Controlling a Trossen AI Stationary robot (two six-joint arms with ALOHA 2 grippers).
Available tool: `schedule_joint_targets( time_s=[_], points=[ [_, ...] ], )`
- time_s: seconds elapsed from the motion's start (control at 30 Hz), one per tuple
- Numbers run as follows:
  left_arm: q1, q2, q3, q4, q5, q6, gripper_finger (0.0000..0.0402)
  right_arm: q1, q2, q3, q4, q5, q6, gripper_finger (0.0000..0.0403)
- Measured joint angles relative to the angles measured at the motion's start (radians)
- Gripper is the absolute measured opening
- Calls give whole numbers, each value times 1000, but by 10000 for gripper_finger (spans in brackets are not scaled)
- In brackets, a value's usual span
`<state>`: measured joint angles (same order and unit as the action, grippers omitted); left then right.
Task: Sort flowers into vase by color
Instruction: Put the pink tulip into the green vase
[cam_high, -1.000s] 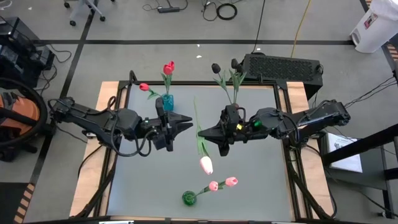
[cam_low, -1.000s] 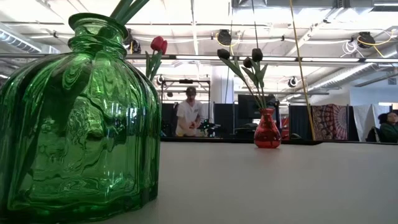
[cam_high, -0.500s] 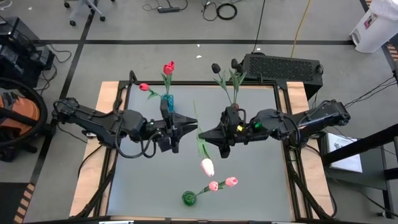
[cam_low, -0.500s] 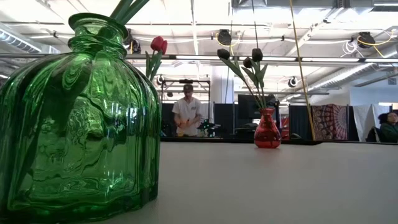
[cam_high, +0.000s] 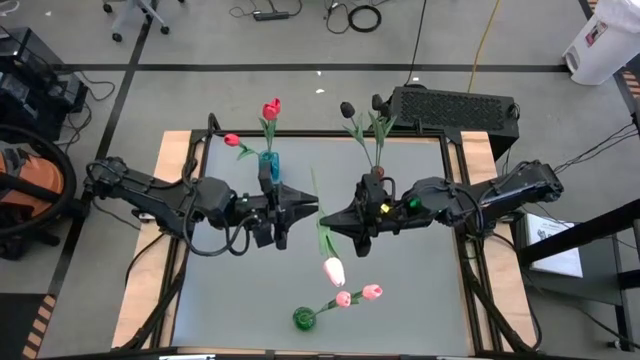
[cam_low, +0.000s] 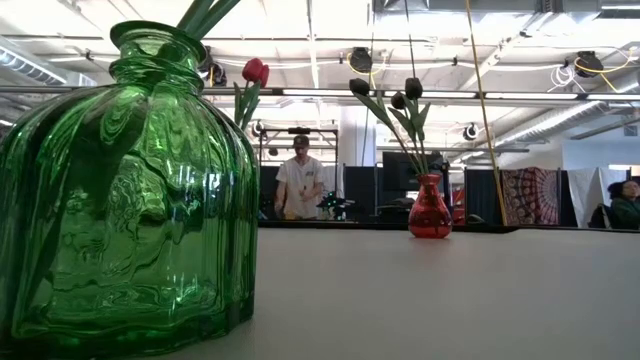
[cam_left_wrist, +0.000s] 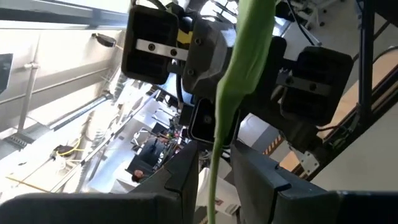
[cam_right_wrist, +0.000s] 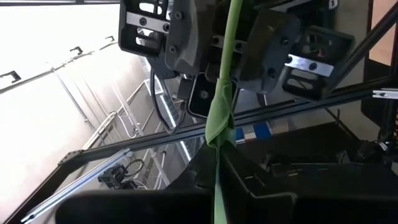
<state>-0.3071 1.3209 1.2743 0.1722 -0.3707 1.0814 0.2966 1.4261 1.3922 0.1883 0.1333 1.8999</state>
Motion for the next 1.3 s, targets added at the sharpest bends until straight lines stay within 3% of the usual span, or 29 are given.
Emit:
schedule_joint_targets(
  time_s=[1.13, 1.3],
  points=[
    [6, 21, 0, 3, 8, -55, 102, 0, 0, 0, 2, -9, 79, 0],
    [6, 46, 0, 7, 5, -55, 83, 0, 0, -1, 0, -9, 78, 0]
  ],
)
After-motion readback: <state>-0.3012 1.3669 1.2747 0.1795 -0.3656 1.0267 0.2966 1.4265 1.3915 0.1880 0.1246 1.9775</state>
